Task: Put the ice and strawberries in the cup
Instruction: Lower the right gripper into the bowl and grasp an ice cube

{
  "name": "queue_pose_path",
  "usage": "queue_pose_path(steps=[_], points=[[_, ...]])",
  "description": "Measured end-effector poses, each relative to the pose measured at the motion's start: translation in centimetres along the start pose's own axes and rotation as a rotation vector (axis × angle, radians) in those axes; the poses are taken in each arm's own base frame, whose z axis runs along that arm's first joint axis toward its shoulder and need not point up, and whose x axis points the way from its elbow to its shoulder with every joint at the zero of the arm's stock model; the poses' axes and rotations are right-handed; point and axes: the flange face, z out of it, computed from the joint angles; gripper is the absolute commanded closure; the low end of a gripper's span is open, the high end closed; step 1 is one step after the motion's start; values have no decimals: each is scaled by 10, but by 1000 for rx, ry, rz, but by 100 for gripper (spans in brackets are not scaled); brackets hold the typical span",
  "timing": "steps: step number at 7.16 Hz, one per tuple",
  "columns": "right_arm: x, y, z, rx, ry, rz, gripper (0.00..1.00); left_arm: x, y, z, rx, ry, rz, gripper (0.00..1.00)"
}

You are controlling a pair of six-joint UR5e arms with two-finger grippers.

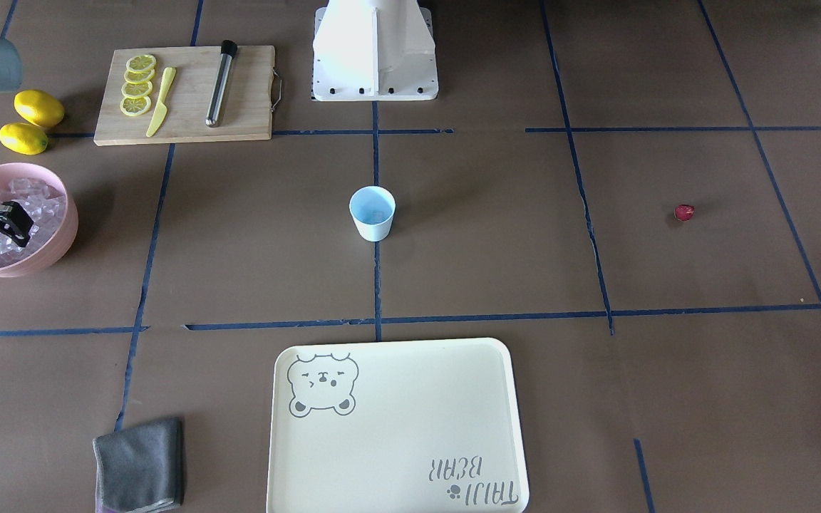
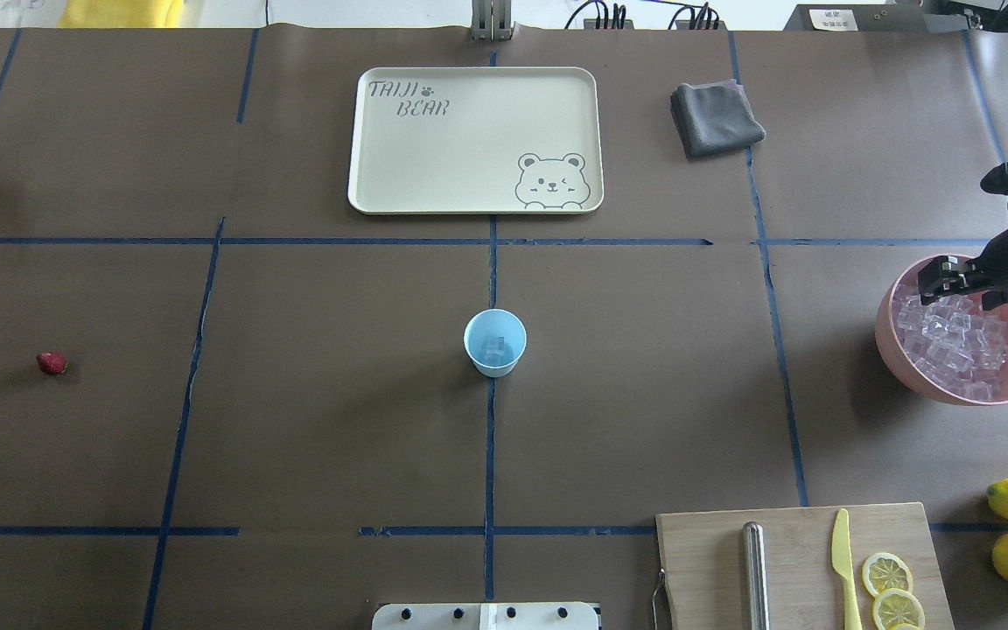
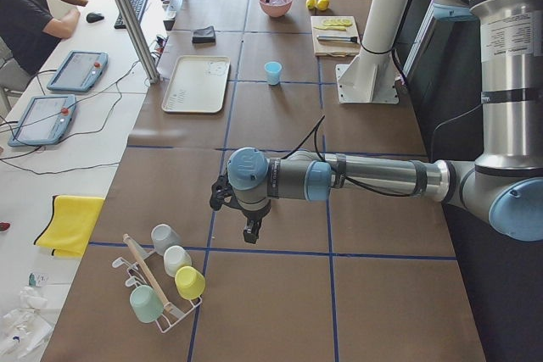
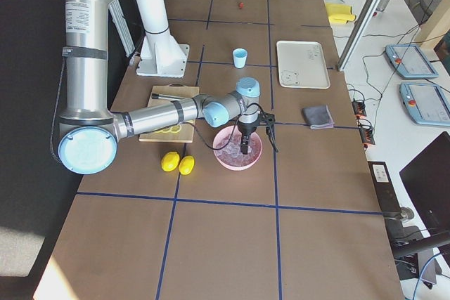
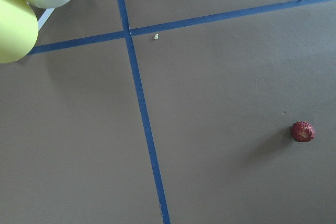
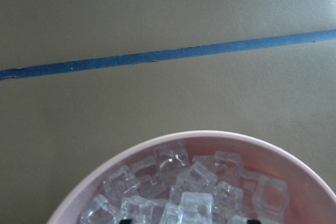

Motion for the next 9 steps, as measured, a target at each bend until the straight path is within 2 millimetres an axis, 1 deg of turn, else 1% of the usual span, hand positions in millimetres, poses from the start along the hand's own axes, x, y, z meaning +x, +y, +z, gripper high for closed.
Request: queue_pose_path(steps=[1, 2, 3, 4, 5, 6, 7, 9], points=[[0, 0, 0, 0, 0, -1, 52, 0, 0, 0, 0, 0, 0, 0], [-1, 0, 0, 0, 0, -1, 60, 0, 0, 0, 0, 0, 0, 0], [-1, 0, 0, 0, -1, -1, 65, 0, 0, 0, 0, 0, 0, 0], [-1, 0, 0, 0, 0, -1, 75, 0, 0, 0, 0, 0, 0, 0], [-1, -1, 1, 0, -1, -2, 88, 0, 0, 0, 0, 0, 0, 0], [-1, -1, 1, -1, 0, -3, 98, 0, 0, 0, 1, 0, 1, 0], [-1, -1, 2, -1, 1, -3, 100, 0, 0, 0, 1, -1, 2, 0], [-2, -1, -2, 6, -5, -5, 100, 0, 0, -1, 2, -2, 1, 0]])
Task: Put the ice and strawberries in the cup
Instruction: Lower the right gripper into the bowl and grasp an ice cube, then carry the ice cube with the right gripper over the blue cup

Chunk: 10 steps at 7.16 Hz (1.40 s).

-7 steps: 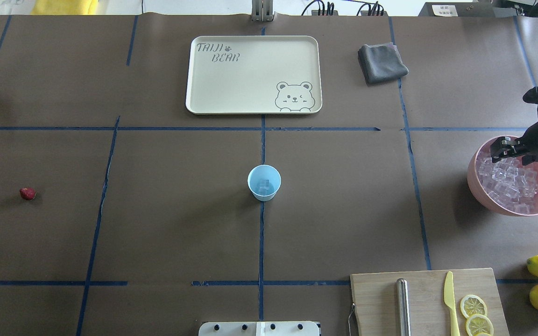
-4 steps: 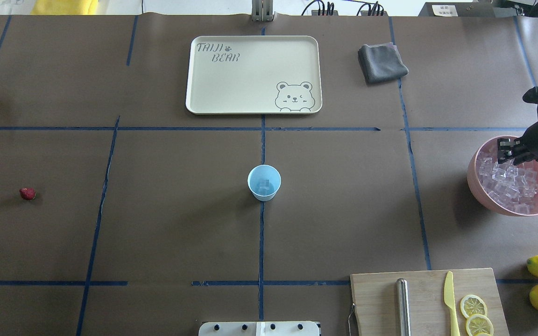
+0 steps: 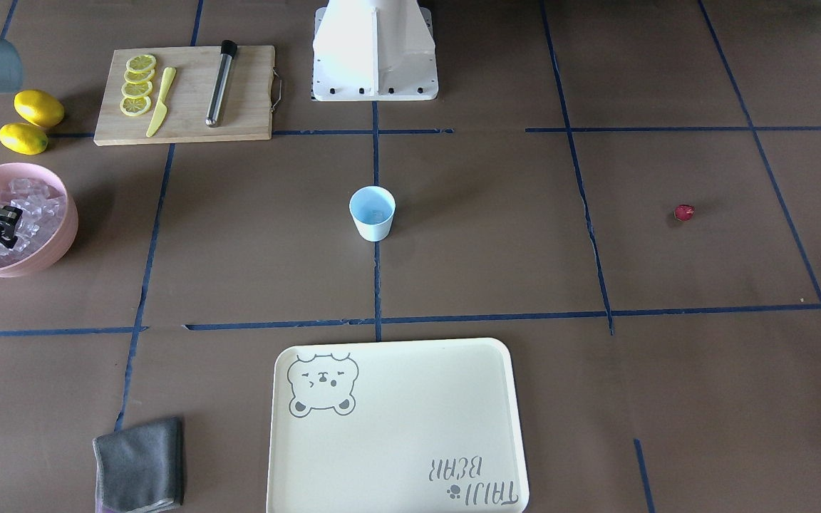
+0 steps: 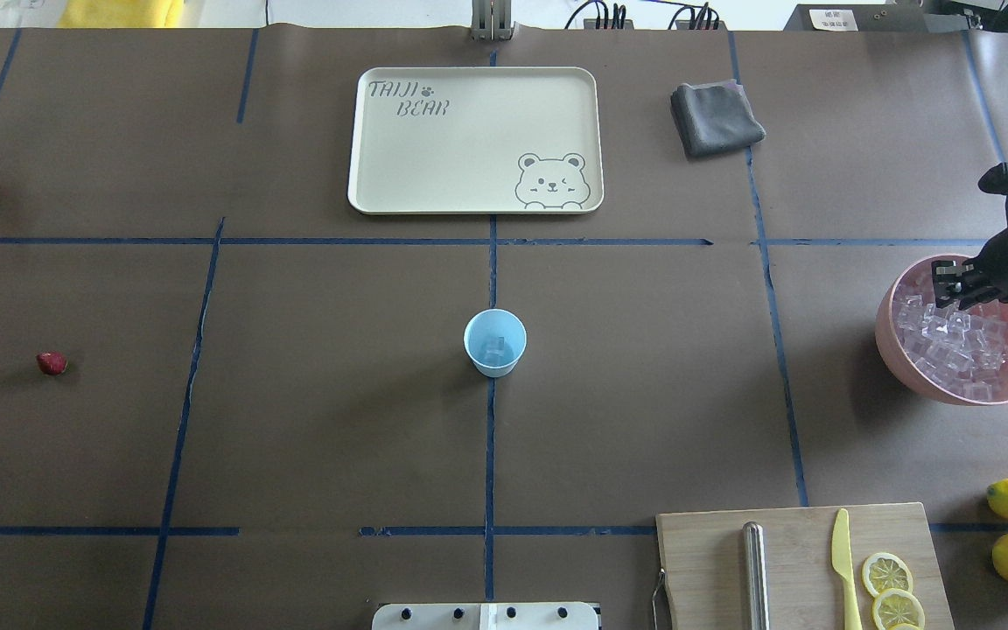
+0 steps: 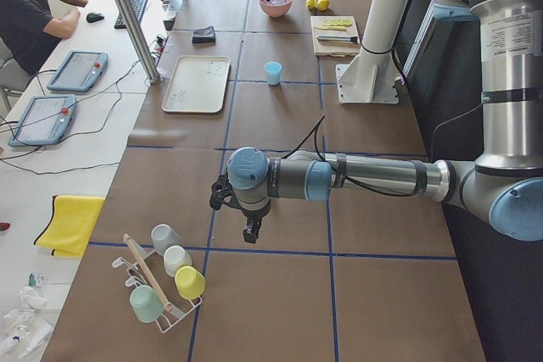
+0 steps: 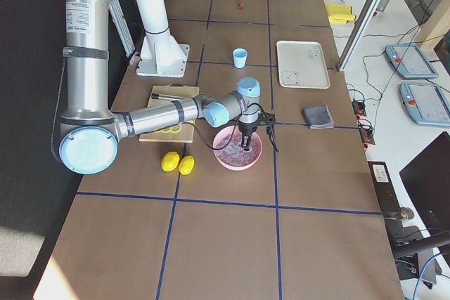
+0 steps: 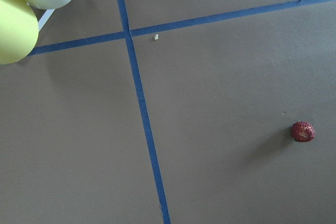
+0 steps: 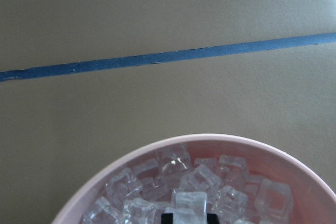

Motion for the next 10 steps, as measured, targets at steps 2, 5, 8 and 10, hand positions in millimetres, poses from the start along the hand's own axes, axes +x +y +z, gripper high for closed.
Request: queue_pose_path(steps=[2, 5, 8, 10], points=[[-7, 6, -23, 30, -31, -14, 100, 0, 0, 0, 1, 0, 0, 0], [-43, 29, -92, 100, -137, 0, 100, 1, 0, 0, 1, 1, 1, 0], [-196, 57, -126, 52, -335, 102, 100, 1, 0, 0, 0, 0, 1, 0], [-301, 90, -136, -17, -435, 125, 100, 0, 0, 0, 0, 1, 0, 0]])
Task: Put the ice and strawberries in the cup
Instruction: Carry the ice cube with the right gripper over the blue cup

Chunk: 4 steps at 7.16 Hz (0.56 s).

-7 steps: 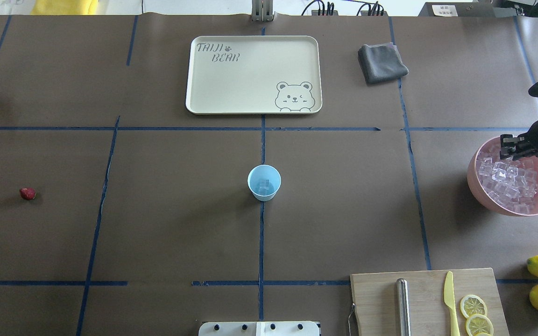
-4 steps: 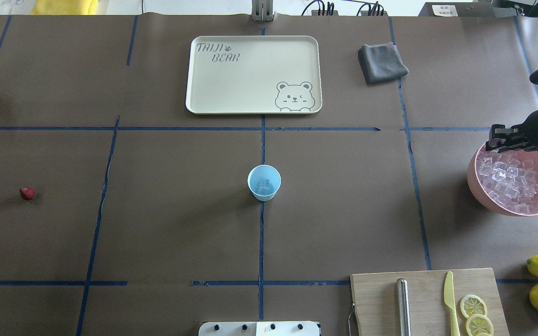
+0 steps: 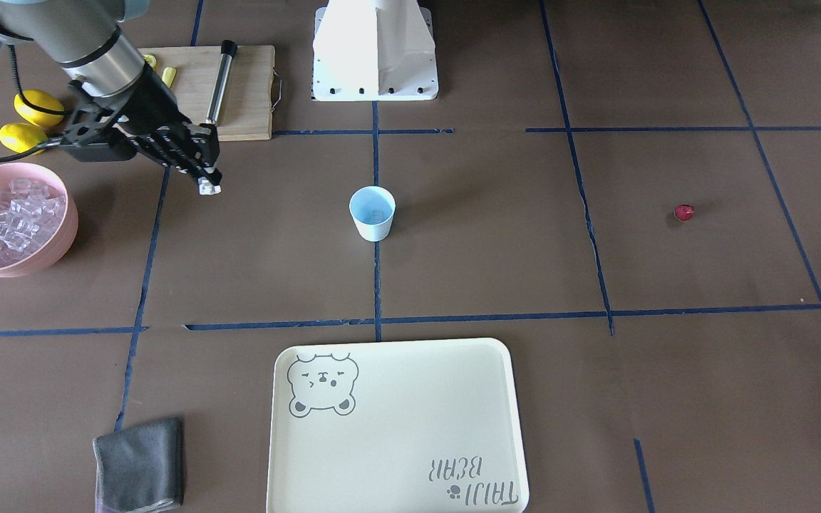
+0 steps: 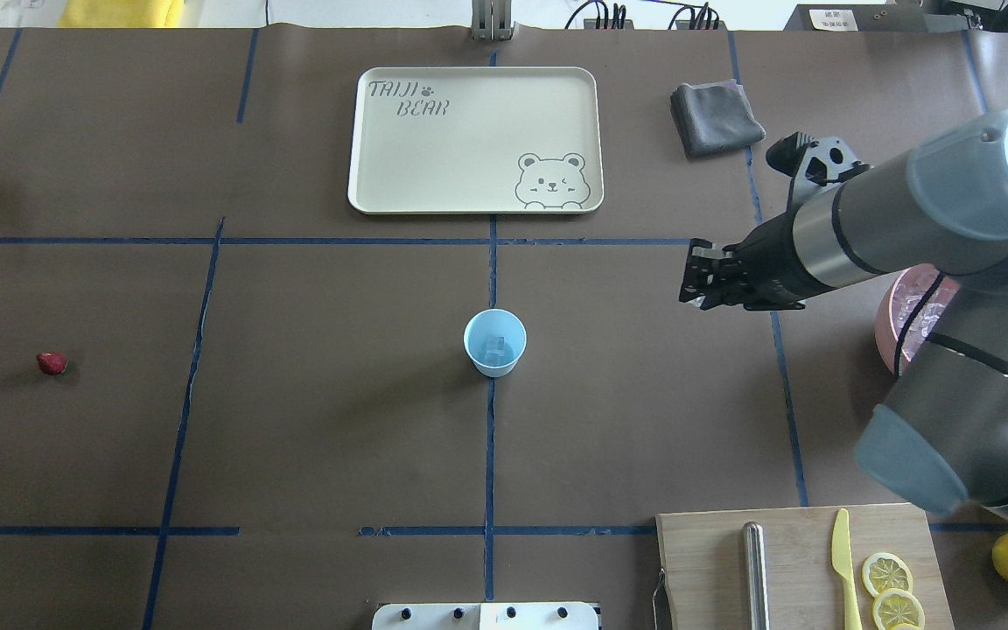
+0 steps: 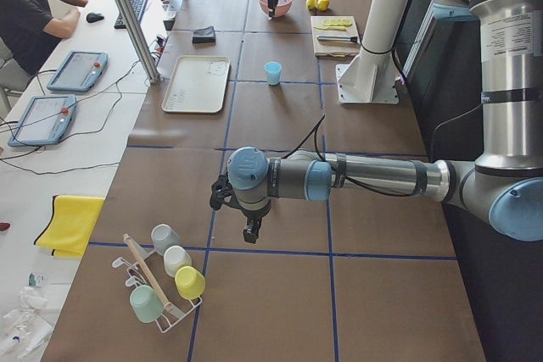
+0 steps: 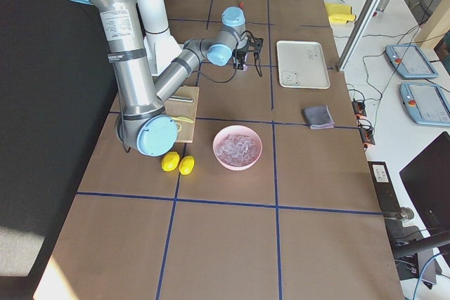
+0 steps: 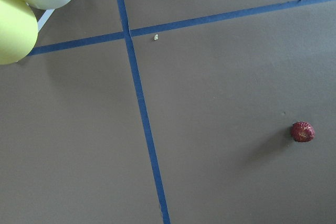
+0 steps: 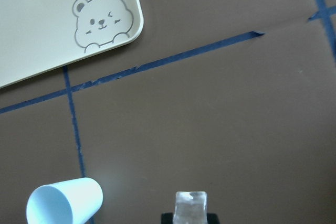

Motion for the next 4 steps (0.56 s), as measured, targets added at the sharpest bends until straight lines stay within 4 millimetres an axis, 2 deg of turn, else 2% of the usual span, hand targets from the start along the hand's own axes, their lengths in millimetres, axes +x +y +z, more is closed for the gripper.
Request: queue_pose_path(steps=[2, 3, 4], points=[[-81, 45, 53, -11, -35, 32, 100, 0, 0, 0, 0, 1, 0, 0], [-114, 59, 79, -5, -37, 49, 100, 0, 0, 0, 0, 1, 0, 0], [-135, 67, 98, 0, -31, 63, 100, 0, 0, 0, 0, 1, 0, 0]])
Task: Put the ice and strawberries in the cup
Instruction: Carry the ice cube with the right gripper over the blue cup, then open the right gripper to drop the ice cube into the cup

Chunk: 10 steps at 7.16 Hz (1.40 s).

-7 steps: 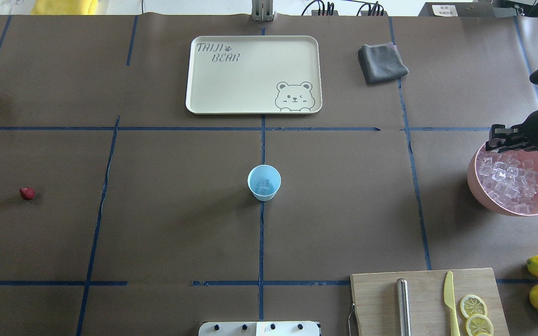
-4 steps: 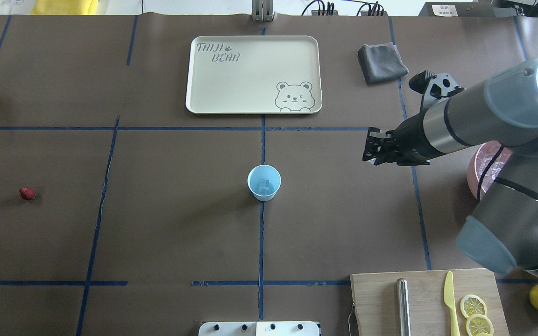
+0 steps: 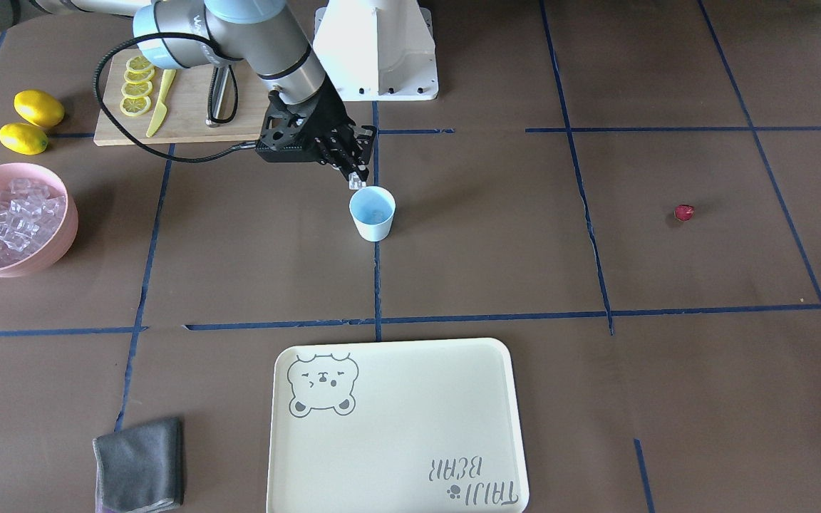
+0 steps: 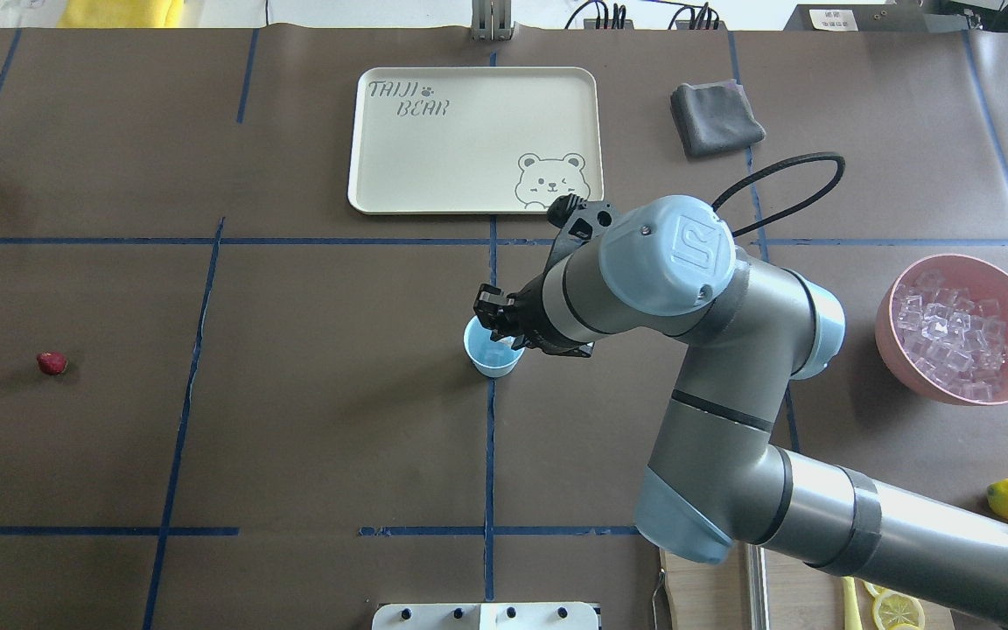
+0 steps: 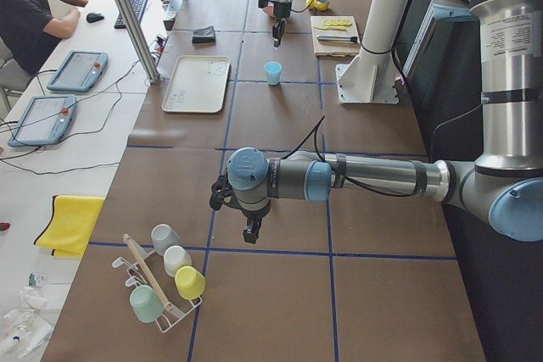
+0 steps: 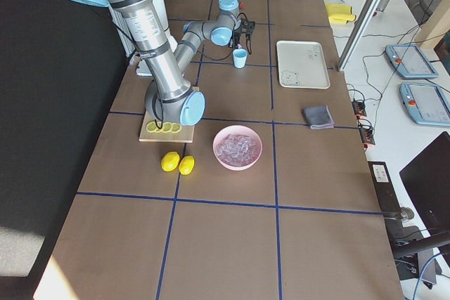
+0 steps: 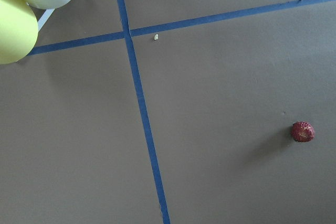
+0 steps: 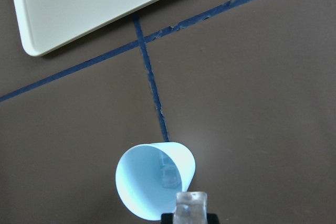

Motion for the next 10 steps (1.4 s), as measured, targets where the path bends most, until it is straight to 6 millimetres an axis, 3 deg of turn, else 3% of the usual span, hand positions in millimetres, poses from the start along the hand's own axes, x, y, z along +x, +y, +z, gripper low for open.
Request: queue_pose_path(steps=[2, 3, 5, 7, 8, 9, 10], points=[[-8, 4, 15, 11, 13, 8, 96, 0, 0, 0, 0, 0, 0, 0], [-8, 3, 19, 14, 20, 10, 87, 0, 0, 0, 0, 0, 0, 0], [-6, 2, 24, 16, 29, 12, 48, 0, 0, 0, 0, 0, 0, 0], [-6, 1, 25, 17, 31, 12, 40, 1, 0, -1, 2, 0, 3, 0], [-6, 1, 25, 17, 31, 14, 24, 2, 0, -2, 4, -1, 4, 0], [-6, -2, 20, 20, 25, 18, 19, 3, -1, -3, 5, -1, 4, 0], [3, -14, 4, 26, 17, 26, 1, 3, -1, -2, 5, -1, -8, 0]])
